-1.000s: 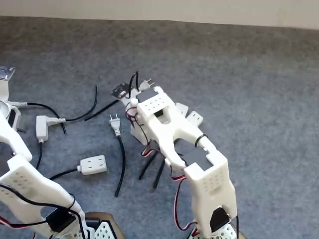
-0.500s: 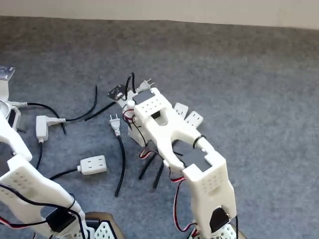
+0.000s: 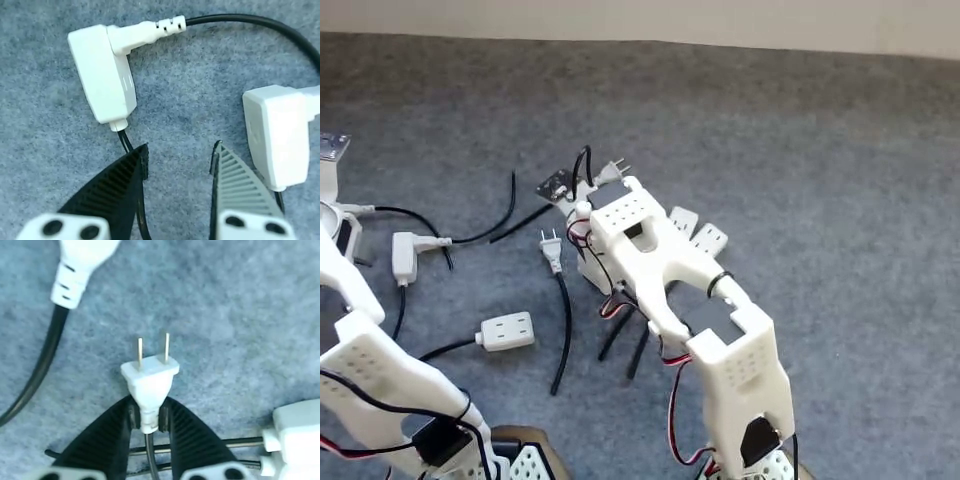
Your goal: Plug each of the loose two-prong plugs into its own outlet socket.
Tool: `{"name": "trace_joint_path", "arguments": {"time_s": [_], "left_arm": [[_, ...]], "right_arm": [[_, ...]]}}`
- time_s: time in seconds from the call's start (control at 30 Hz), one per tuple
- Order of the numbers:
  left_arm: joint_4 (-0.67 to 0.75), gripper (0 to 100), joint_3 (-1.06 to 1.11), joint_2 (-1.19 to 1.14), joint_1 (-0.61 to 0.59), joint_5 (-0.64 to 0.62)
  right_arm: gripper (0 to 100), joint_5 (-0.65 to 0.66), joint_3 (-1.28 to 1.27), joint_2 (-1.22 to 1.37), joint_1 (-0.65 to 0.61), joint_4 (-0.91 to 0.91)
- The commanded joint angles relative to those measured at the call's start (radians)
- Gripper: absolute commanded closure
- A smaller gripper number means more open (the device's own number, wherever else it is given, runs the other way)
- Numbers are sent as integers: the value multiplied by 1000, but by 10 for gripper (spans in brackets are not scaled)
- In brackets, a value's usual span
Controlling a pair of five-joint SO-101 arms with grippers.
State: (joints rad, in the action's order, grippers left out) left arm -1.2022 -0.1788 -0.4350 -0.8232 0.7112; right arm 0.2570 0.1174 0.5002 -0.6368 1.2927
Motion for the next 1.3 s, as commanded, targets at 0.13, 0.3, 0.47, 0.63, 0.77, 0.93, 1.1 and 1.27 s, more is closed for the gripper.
{"name": "trace_joint_path", "arguments": {"time_s": [0.13, 0.3, 0.47, 0.63, 0.77, 0.93, 1.1, 1.27], "left_arm": [[3, 783, -2, 8, -8, 12], [-23, 779, -10, 18, -4, 12], [-288, 773, -85, 21, 88, 78], [-482, 707, -245, 51, 179, 60], [-508, 684, -272, 168, 268, -31], [-500, 667, -163, 355, 437, -137], [-327, 649, 131, 542, 552, -242], [-60, 633, 535, 805, 605, -270]], "right_arm": [[993, 8, 70, -51, 12, 59], [993, 11, 145, -157, 74, 122], [993, -3, -143, -366, 39, -145], [993, 55, -684, -648, -27, -553], [993, 58, -918, -857, -65, -690], [993, 54, -1032, -975, -139, -737], [993, -2, -1118, -989, -180, -785], [993, -57, -1175, -990, -177, -863]]}}
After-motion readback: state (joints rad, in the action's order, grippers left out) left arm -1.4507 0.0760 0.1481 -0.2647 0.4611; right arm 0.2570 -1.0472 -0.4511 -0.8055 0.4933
